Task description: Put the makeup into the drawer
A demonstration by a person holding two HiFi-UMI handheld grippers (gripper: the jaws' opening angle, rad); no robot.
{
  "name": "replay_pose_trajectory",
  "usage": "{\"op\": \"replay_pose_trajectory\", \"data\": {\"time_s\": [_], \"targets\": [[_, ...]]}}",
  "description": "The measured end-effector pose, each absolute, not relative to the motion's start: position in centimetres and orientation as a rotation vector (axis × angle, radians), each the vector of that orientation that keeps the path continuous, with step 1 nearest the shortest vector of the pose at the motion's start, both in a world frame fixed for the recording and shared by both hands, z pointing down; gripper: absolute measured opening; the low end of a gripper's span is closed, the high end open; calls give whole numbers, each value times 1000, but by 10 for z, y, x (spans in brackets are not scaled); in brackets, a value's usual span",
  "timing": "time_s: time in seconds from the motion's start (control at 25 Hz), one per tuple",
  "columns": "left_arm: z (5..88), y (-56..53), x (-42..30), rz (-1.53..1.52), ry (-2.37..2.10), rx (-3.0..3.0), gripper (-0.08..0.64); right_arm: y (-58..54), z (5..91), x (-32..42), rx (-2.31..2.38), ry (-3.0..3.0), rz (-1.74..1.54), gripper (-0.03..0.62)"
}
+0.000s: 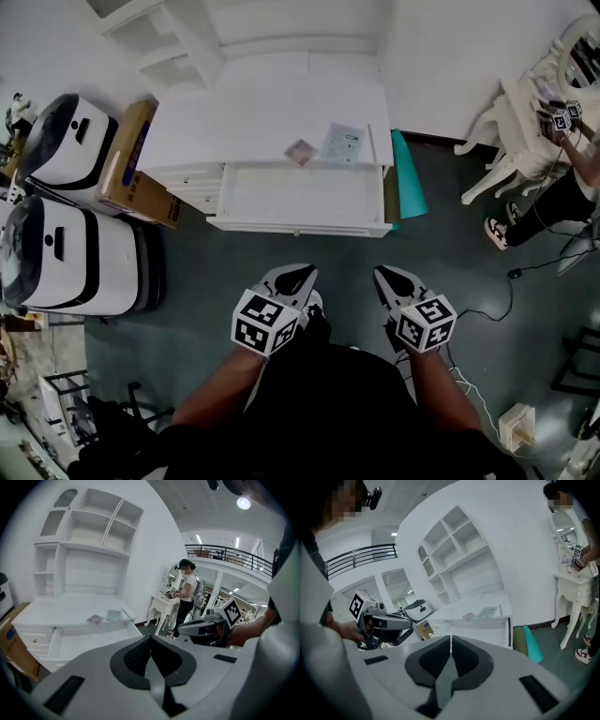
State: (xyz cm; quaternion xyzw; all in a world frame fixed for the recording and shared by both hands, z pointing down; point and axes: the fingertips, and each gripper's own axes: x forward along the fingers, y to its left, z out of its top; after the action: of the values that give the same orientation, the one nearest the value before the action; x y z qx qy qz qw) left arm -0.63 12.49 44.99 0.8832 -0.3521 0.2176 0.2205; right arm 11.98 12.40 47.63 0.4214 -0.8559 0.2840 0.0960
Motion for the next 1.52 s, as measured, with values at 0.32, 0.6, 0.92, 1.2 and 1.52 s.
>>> {"op": "replay_pose_trajectory", "data": {"time_s": [0.32,0.6,0.92,1.2,1.52], "targets": [[451,71,-31,585,-945,2471,11,78,477,97,1281,-2487,806,29],[454,37,-61,577,-928,2485,11,43,474,74,1301,-2459,775,29],[460,12,-73,563,-910,2481,11,22,471,65,1326,-2438,742,29],[470,1,-63,574,-890,2458,11,-1,471,89,1384,-2416,753,29],[470,-27,-49,577,-949,2425,11,-39,480,102,1341,-2426,771,29]]}}
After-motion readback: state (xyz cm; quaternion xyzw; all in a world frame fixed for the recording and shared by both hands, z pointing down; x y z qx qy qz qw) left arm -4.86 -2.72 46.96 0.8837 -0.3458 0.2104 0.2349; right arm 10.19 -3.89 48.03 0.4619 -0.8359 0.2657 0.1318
